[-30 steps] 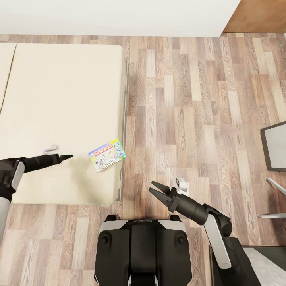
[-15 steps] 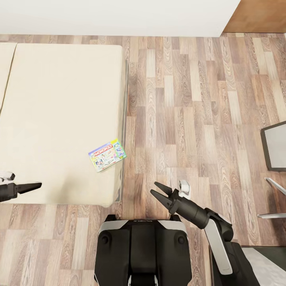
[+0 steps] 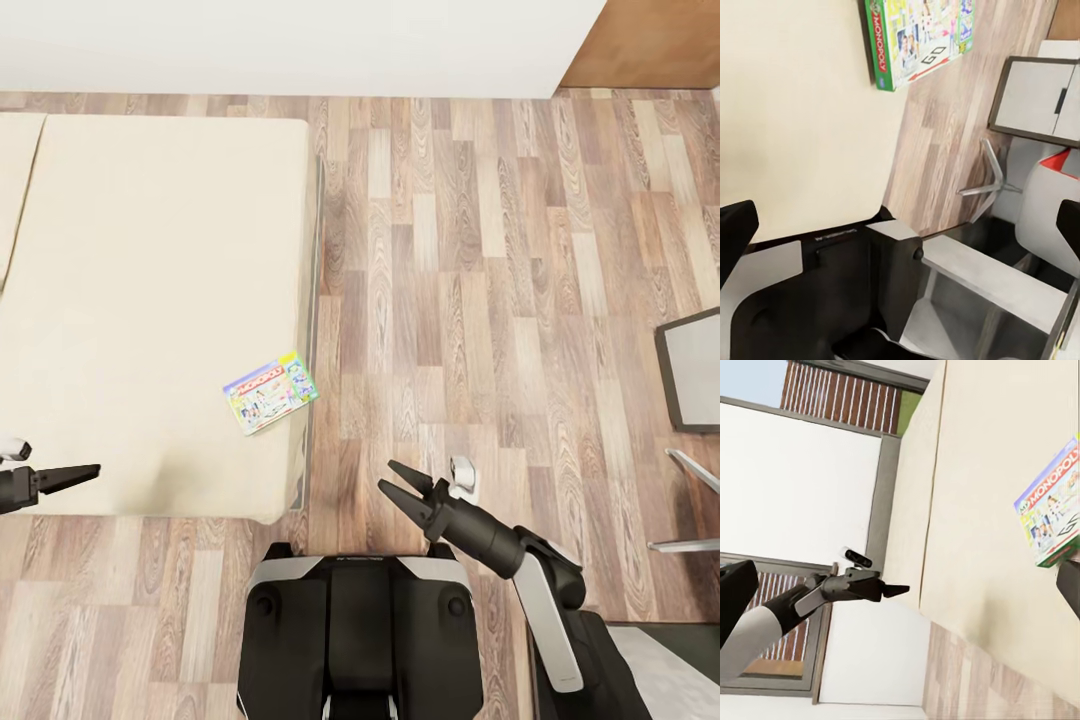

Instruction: Put all the toys in the child's room - the three board games (two on the bed and one on the table), the two jigsaw puzzles on the table, and the tennis ball on the table - inside the toy box on the table in the child's room.

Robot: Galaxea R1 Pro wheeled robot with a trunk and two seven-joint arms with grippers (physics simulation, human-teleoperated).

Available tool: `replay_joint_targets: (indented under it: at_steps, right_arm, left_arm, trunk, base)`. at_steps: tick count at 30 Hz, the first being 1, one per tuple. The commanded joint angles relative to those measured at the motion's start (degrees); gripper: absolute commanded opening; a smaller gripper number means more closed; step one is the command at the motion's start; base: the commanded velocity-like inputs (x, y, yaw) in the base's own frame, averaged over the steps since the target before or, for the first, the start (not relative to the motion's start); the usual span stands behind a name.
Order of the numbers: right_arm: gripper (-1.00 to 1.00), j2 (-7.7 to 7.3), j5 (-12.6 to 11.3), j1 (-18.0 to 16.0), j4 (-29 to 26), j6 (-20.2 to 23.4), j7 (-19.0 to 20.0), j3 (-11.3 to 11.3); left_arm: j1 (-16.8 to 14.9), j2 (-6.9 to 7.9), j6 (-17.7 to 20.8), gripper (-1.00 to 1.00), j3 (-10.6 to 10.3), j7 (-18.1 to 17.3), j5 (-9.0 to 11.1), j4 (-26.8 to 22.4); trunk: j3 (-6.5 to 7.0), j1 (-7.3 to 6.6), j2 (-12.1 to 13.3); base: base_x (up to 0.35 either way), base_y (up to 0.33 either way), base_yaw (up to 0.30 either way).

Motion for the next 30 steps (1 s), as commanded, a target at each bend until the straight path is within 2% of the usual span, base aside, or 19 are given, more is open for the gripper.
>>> replay_joint_targets:
  at_steps: [1,6,8,13,22,30]
  right_arm:
    - [1.0,0.03,-0.28,-0.01,0.75,0.36,0.26,-0.11]
    - [1.0,0.03,-0.22,-0.01,2.24,0.11,0.24,-0.23]
    - [1.0,0.01,-0.29,0.0,2.74,0.15,0.59,-2.05]
    - [1.0,0.05,-0.25,0.0,2.82,0.2,0.51,-3.46]
    - [1.0,0.05,-0.17,0.0,3.1,-0.01,0.51,-3.79]
    - [1.0,0.05,-0.24,0.5,3.47,-3.02,0.74,-3.83]
  left_arm:
    - [-0.01,0.03,0.64,1.0,0.03,-0.23,-0.07,0.01]
    - [0.01,0.12,0.76,1.0,0.07,-0.23,-0.11,0.01]
    - [0.01,0.15,0.89,1.0,0.1,-0.23,-0.11,0.01]
    - [0.01,0.21,0.96,1.0,0.16,-0.23,-0.11,0.01]
    - [0.01,0.23,0.97,1.0,0.16,-0.23,-0.06,0.01]
    - [0.01,0.1,0.76,1.0,0.09,-0.23,-0.02,0.01]
  trunk:
    - [0.01,0.04,-0.08]
    - [0.37,0.04,-0.08]
    - [0.51,0.04,-0.08]
    - [0.81,0.04,-0.08]
    - [1.08,0.04,-0.08]
    - [1.5,0.04,-0.08]
  base:
    - [0.0,0.0,0.0]
    - [0.0,0.0,0.0]
    - [0.0,0.0,0.0]
    - [0.0,0.0,0.0]
    - [0.0,0.0,0.0]
    - [0.0,0.0,0.0]
